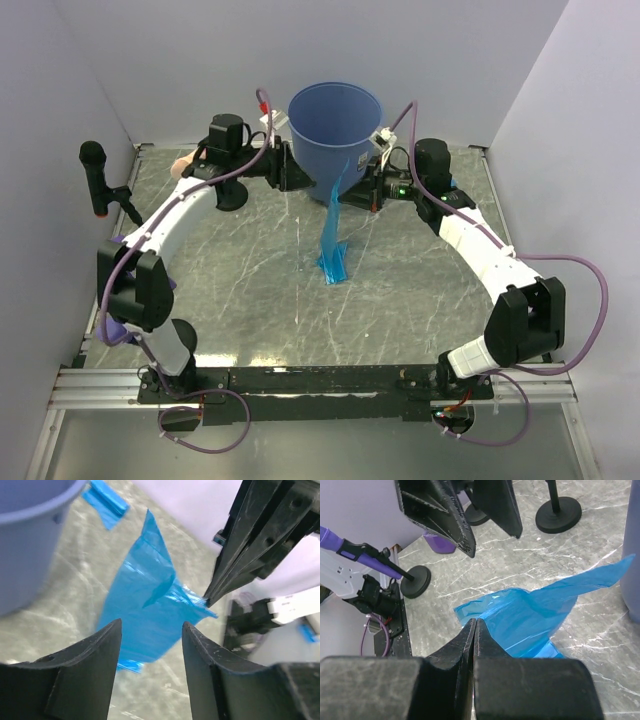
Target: Put the trash bags into the trash bin
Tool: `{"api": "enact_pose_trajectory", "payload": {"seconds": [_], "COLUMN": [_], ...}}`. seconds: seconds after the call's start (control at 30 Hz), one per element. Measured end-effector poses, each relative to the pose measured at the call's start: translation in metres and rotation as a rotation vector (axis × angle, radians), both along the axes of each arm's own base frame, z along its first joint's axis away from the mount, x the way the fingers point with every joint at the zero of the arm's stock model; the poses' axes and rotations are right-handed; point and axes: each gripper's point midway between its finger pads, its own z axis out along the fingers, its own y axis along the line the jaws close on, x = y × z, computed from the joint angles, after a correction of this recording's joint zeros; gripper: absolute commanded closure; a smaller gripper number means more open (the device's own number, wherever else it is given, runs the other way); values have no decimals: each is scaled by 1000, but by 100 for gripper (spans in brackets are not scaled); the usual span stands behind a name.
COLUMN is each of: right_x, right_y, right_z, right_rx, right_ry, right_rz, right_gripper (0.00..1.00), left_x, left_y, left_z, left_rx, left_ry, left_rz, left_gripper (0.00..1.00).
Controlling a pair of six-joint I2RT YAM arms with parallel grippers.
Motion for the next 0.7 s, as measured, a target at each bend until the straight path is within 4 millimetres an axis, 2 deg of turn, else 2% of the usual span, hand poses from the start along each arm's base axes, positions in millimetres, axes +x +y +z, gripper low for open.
{"api": "enact_pose_trajectory", "payload": {"seconds": [0.27,0.47,0.7], "right_x": [-2,-4,-7], "right_y": [-2,-2,2], "right_z": [1,3,0], "right_rx": [-10,-18,-31], "right_ry": [-21,-41,-41], "right_rz": [-4,-5,4], "right_gripper": [100,100,100], "left_x": [-9,-7,-19], "left_y": [-19,-30,-44], "left_z": [-1,1,0], "left_rx": [-93,-103,-91], "left_ry": [195,228,262], "left_rz": [-114,-165,-214], "left_gripper": [44,47,51]}}
